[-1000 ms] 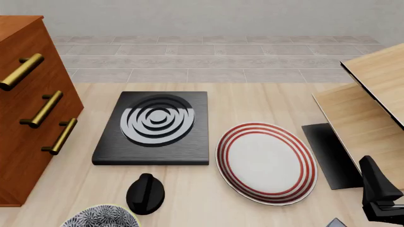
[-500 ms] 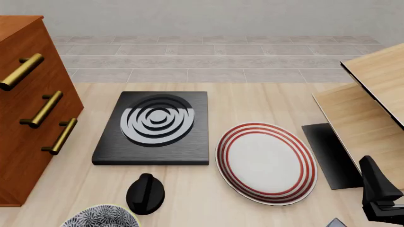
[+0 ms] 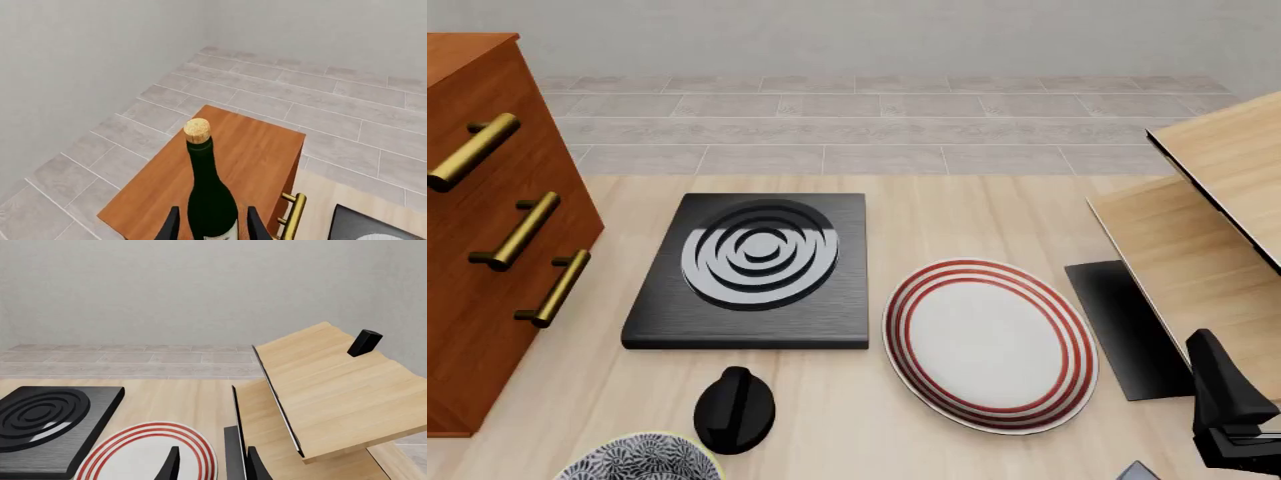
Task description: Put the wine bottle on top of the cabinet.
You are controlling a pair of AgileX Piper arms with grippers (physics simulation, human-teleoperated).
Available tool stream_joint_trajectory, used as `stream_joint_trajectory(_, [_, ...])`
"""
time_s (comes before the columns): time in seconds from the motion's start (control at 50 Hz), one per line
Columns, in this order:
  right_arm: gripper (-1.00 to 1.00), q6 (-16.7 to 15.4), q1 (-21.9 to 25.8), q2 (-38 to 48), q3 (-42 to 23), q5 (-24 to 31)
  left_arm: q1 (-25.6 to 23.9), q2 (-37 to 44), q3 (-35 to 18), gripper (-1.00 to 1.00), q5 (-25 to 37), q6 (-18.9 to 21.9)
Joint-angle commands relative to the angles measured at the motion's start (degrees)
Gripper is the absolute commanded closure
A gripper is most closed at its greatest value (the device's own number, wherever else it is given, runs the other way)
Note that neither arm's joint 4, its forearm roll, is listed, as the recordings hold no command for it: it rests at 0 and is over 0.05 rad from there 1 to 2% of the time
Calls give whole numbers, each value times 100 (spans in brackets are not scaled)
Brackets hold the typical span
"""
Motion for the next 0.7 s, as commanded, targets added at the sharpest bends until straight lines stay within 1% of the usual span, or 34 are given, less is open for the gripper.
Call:
stream_joint_trajectory(0.02, [-100,-1,0,0,0,0,-121,-330,13,-100,225,-10])
stream_joint_trajectory(0.1, [-100,-1,0,0,0,0,-142,-461,2,-100,322,-15])
stream_joint_trajectory(0.12, [-100,-2,1,0,0,0,-86,-446,0,-100,299,-77])
stream_joint_trajectory(0.14, [-100,0,1,0,0,-1,-100,-499,36,-100,302,-41])
stream_joint_trajectory(0.18, [-100,0,0,-1,0,-1,-220,-667,157,-100,406,27])
stream_joint_trajectory(0.28, [-100,1,0,0,0,1,-359,-887,124,-100,568,32])
stream_joint_trajectory(0.34, [-100,1,-1,0,0,0,-443,-1008,-1,-100,713,-89])
stream_joint_trajectory(0.38, [-100,0,2,0,0,0,-465,-1066,25,-100,758,-18])
stream_joint_trajectory(0.46, [-100,1,0,0,0,0,-487,-1177,-77,-100,887,0])
stream_joint_trajectory(0.54, [-100,0,1,0,0,0,-644,-1403,-226,-100,1181,74])
stream_joint_trajectory(0.56, [-100,0,1,0,0,1,-706,-1505,-249,-100,1280,60])
stream_joint_trajectory(0.62, [-100,0,0,0,0,1,-711,-1580,-259,-100,1308,28])
stream_joint_trajectory(0.68, [-100,1,-1,0,0,0,-802,-1905,38,-100,1364,65])
stream_joint_trajectory(0.7, [-100,1,-1,0,0,0,-802,-1906,40,-100,1364,65])
